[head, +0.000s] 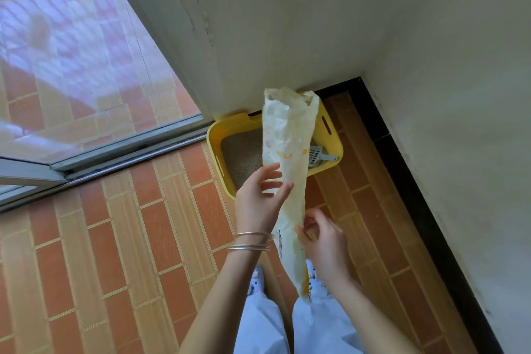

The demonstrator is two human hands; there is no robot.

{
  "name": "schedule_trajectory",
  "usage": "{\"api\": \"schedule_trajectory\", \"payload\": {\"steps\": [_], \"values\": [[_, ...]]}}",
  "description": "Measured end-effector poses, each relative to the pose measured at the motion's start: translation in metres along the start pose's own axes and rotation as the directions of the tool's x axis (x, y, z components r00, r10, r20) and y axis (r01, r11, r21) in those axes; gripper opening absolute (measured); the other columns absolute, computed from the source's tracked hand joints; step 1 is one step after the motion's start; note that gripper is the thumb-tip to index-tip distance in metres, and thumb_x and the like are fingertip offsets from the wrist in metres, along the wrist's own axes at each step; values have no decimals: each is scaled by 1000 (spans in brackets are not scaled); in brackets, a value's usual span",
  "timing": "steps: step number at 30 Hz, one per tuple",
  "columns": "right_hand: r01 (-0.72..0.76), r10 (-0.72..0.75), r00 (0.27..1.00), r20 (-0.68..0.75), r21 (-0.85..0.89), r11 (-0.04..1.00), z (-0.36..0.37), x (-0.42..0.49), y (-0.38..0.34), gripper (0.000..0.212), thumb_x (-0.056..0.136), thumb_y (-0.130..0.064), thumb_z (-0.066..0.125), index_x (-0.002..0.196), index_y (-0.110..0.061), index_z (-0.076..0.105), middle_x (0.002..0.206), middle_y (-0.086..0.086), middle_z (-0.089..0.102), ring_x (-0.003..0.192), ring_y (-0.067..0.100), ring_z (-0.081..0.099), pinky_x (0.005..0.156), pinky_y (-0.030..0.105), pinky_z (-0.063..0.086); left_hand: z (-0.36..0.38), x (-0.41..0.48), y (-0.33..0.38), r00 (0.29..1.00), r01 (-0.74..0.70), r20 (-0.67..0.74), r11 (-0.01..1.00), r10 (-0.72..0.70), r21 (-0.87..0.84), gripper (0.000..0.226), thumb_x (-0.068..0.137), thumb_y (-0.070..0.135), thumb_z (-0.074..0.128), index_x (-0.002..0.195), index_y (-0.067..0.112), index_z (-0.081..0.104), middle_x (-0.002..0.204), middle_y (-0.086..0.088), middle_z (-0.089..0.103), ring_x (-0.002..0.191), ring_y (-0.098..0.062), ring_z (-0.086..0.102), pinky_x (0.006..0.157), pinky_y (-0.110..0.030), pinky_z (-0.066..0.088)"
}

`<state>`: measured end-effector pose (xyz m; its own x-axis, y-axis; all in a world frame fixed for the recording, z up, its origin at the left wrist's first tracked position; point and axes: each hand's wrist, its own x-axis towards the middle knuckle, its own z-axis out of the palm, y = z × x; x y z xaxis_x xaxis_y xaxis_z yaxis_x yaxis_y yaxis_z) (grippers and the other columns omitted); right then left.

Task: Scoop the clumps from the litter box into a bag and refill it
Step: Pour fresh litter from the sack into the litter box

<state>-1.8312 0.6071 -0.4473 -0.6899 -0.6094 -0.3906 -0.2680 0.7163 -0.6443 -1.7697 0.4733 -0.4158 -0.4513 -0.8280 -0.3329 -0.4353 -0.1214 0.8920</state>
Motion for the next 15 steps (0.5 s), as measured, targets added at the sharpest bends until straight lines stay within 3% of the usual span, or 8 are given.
{"api": "schedule_trajectory", "payload": {"steps": [3,7,10,15], "values": [[33,-32,999,-15,64,997,-8,0,-1,23,76,-17,74,97,-21,64,82,-11,66,73,5,61,63,23,51,-11,-12,-18,998,-41,52,998,39,41,40,75,16,78,108,31,61,100,10,66,88,4,61,76,-13,50],[75,-72,997,-32,132,988,-10,4,-5,26,74,-17,77,98,-20,67,75,-7,64,62,9,60,58,23,52,-19,-45,-47,988,-89,140,975,61,202,46,72,29,79,113,32,58,104,13,61,95,7,56,78,-7,43],[91,-90,996,-14,150,984,-11,9,-10,25,74,-17,76,96,-23,66,74,-7,64,59,9,59,56,18,49,-16,-74,-64,979,-14,201,974,-32,225,56,65,56,69,115,39,51,109,17,55,101,10,52,79,-4,39],[76,-76,997,-7,190,979,-6,15,-19,23,76,-14,73,88,-30,61,71,-6,64,55,8,56,54,13,43,2,-113,-75,958,120,237,976,-163,183,88,51,81,63,124,35,44,119,18,47,107,11,47,86,-7,39]]}}
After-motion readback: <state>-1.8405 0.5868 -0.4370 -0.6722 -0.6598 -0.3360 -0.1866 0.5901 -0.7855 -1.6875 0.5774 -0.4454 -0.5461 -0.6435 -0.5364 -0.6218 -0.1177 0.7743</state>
